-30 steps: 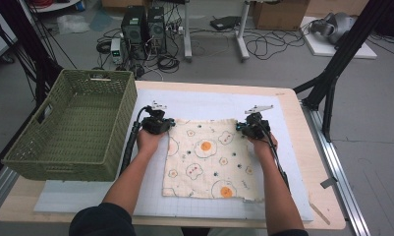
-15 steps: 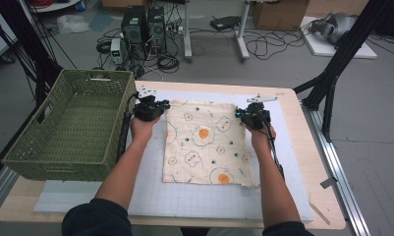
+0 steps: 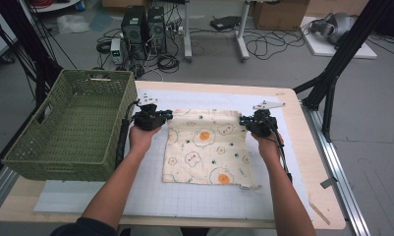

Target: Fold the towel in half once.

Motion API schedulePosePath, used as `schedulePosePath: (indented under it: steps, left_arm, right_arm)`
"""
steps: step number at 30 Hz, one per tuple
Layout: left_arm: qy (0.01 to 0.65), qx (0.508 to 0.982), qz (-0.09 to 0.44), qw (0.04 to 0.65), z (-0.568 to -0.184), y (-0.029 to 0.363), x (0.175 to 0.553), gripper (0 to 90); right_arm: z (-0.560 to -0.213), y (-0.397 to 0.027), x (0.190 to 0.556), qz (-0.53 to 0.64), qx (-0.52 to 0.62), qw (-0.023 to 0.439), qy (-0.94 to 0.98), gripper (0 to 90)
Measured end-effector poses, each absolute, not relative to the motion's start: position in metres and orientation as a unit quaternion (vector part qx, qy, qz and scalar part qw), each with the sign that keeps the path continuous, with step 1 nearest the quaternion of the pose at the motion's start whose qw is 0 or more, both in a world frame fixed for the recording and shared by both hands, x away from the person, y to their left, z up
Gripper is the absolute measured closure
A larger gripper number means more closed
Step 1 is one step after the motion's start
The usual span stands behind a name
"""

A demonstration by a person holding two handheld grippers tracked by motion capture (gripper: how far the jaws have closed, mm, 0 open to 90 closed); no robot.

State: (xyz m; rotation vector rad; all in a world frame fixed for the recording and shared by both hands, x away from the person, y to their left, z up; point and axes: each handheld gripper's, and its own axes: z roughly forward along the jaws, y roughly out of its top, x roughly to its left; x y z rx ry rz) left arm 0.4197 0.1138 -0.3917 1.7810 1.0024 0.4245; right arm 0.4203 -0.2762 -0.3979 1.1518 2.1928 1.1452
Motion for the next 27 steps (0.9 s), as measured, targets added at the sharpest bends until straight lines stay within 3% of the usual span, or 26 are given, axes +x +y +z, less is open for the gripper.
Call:
schedulePosePath:
  steps: [21,27]
  left_arm:
    - [0.351,0.754,0.163,0.53,-0.414,0.121,0.344,84.9]
    - [0.325,0.772,0.136,0.529,-0.425,0.121,0.326,84.9]
  right_arm:
    - [-0.411,-0.286,0.336,0.44,0.367,0.198,0.796,86.0]
    - [-0.423,-0.284,0.31,0.413,0.332,0.197,0.825,86.0]
